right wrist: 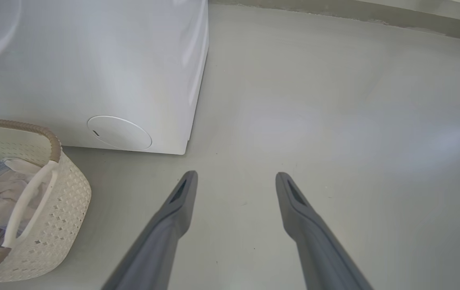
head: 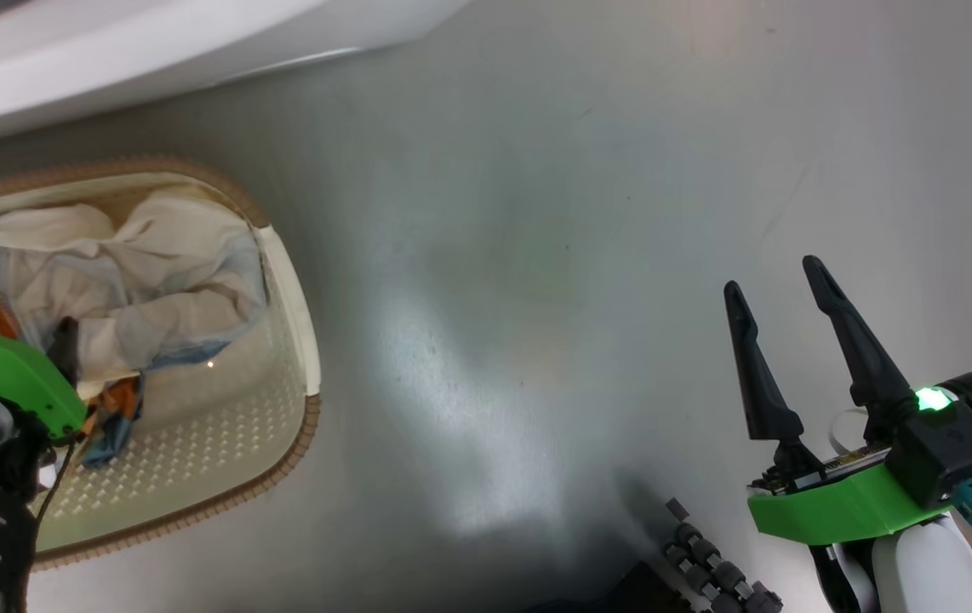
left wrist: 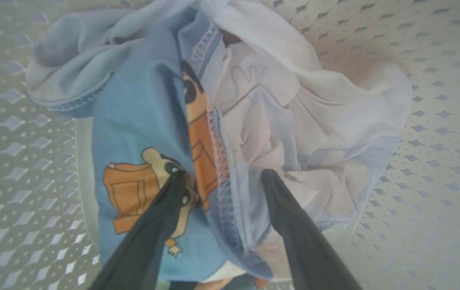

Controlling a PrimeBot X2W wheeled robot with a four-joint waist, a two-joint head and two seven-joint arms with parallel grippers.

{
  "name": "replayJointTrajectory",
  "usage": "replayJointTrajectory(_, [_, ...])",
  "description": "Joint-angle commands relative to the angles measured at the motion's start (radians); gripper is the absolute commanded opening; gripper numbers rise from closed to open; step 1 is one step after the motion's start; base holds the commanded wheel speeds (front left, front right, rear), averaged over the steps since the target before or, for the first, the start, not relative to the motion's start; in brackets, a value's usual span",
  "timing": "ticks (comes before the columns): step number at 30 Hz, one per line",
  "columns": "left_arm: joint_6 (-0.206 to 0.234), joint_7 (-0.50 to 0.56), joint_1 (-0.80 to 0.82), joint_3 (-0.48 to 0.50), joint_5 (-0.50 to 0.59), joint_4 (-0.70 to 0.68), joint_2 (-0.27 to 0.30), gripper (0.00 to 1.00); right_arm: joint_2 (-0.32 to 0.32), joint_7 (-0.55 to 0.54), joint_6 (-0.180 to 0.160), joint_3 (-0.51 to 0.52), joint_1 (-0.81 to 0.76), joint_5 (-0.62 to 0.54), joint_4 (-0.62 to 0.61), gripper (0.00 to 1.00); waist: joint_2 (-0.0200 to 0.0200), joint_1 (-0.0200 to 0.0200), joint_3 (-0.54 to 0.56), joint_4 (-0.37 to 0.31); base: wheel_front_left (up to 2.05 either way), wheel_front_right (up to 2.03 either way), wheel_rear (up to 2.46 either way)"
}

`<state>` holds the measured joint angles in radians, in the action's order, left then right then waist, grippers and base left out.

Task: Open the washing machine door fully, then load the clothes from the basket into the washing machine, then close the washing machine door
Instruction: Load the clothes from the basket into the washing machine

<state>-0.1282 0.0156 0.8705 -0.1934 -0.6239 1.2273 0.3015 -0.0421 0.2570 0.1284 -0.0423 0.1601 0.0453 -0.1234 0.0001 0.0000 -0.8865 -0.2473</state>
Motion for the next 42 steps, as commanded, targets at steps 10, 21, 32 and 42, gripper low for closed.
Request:
replayJointTrajectory(10, [0.011, -0.066, 0.003, -0.015, 0.013, 0.043, 0.039, 0.00, -0.008, 0.005, 0.002, 0.004, -0.079, 0.008, -0.058, 1.00, -0.0001, 0.0000, -0.027, -0.028, 0.00, 0.00, 0.00])
replayJointTrajectory(21, [0.004, -0.179, -0.052, -0.006, -0.023, 0.055, -0.021, 0.00, -0.008, 0.005, 0.002, 0.004, -0.056, 0.006, -0.013, 1.00, -0.0001, 0.0000, 0.071, 0.021, 0.00, 0.00, 0.00])
replayJointTrajectory(32, [-0.002, -0.276, -0.231, -0.023, -0.067, -0.095, -0.095, 0.00, -0.008, 0.005, 0.002, 0.031, -0.048, 0.002, 0.083, 1.00, -0.0001, 0.0000, 0.279, 0.118, 0.00, 0.00, 0.00])
replayJointTrajectory(42, [-0.002, -0.277, -0.473, 0.084, -0.028, -0.424, -0.119, 0.00, -0.008, 0.005, 0.002, 0.054, -0.074, 0.001, 0.125, 1.00, -0.0001, 0.0000, 0.469, 0.186, 0.00, 0.00, 0.00])
